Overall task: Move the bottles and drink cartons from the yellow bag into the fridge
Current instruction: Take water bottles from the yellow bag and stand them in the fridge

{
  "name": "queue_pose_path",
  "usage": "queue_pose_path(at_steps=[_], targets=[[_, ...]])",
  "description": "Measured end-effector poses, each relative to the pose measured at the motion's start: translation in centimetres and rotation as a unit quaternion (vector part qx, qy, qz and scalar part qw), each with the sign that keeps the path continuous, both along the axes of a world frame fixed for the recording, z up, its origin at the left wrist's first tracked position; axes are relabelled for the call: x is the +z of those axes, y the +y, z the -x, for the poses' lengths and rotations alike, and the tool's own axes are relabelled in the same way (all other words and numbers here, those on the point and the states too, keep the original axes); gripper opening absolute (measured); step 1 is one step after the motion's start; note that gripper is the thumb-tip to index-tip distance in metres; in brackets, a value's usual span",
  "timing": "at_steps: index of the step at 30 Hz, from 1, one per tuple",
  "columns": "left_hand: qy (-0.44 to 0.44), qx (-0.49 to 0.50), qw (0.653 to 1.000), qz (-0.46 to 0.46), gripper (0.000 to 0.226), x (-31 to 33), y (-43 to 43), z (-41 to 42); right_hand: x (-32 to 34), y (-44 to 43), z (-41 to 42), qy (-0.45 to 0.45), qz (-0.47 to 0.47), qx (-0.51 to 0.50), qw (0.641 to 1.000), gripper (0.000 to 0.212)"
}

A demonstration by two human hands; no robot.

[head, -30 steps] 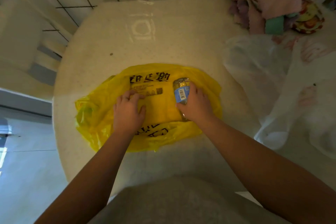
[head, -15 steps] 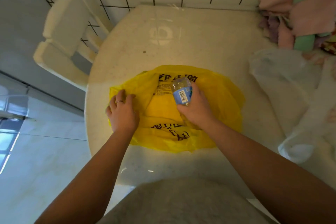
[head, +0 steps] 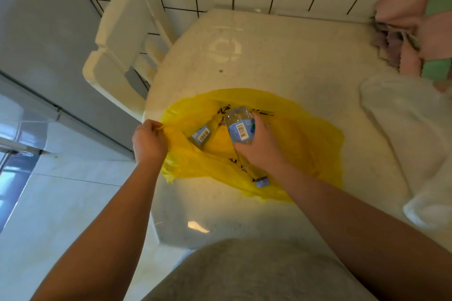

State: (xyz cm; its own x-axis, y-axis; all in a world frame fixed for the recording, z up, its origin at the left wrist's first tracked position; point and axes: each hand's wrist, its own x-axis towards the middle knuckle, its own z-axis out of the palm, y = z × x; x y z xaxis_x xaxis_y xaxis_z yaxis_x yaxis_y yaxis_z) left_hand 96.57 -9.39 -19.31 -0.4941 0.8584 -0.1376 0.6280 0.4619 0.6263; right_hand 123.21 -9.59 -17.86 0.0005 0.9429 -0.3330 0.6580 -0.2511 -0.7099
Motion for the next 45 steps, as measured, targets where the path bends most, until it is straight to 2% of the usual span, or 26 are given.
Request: queue_pose_path(at_steps=[3,4,6,8,9,11,13,15,21,24,27,30,32,35,38,40,42,45], targets=[[-0.019,-0.010,0.998,0.061,0.048,-0.4,-0.1,0.0,0.2,0.3,1.0,0.003,-0.002,0.010,1.000,0.098],[-0.005,-0.005,0.999,0.041,0.052,-0.1,-0.5,-0.5,0.2,0.4,1.2,0.002,-0.004,0.013,1.000,0.097],[0.031,-0.026,0.995,-0.088,0.048,0.9,-1.6,-1.7,0.1,0.5,1.5,0.001,-0.005,0.016,1.000,0.096],[0.046,-0.162,0.965,-0.200,0.034,1.3,-2.8,-3.2,0.2,0.5,1.8,-0.002,-0.010,0.018,1.000,0.095],[0.053,-0.250,0.945,-0.205,0.030,1.1,-3.1,-3.8,0.1,0.5,1.9,-0.006,-0.013,0.019,1.000,0.094],[0.088,-0.356,0.922,-0.128,0.033,0.1,-3.5,-4.6,0.1,0.4,2.1,-0.017,-0.015,0.026,0.999,0.094],[0.141,-0.348,0.926,-0.046,0.048,-0.9,-3.6,-4.7,0.2,0.3,2.2,-0.025,-0.014,0.035,0.999,0.095],[0.170,-0.326,0.930,-0.017,0.064,-1.2,-3.5,-4.5,0.2,0.2,2.2,-0.023,-0.015,0.038,0.999,0.095],[0.139,-0.257,0.953,0.086,0.088,-0.6,-0.2,-2.7,0.5,0.1,2.5,-0.003,-0.017,0.041,0.999,0.098],[0.139,-0.228,0.949,0.170,0.103,-0.4,0.6,-2.4,0.4,0.2,2.5,0.003,-0.007,0.041,0.999,0.095],[0.220,-0.221,0.929,0.200,0.099,-0.3,0.3,-3.8,0.4,0.2,2.6,0.014,-0.005,0.036,0.999,0.096],[0.239,-0.194,0.935,0.178,0.084,-0.3,0.1,-4.6,0.6,0.0,2.4,0.028,-0.003,0.022,0.999,0.095],[0.204,-0.187,0.945,0.172,0.080,0.0,0.3,-4.6,0.8,-0.2,2.1,0.040,-0.002,0.011,0.999,0.092],[0.135,-0.177,0.963,0.151,0.074,1.0,0.3,-4.2,1.7,-0.6,1.7,0.075,-0.008,-0.019,0.997,0.077],[0.042,-0.157,0.974,0.161,0.069,2.4,0.2,-3.8,3.1,-1.5,1.4,0.113,0.001,-0.059,0.992,0.069],[-0.036,-0.139,0.969,0.199,0.069,3.2,0.3,-3.5,3.6,-2.1,0.9,0.147,0.015,-0.091,0.985,0.063],[-0.103,-0.132,0.958,0.232,0.067,3.8,0.4,-3.3,3.9,-2.7,0.2,0.180,0.025,-0.125,0.975,0.048],[-0.216,-0.121,0.937,0.246,0.053,4.5,0.0,-3.3,4.6,-3.9,-0.4,0.246,0.045,-0.172,0.953,0.029]])
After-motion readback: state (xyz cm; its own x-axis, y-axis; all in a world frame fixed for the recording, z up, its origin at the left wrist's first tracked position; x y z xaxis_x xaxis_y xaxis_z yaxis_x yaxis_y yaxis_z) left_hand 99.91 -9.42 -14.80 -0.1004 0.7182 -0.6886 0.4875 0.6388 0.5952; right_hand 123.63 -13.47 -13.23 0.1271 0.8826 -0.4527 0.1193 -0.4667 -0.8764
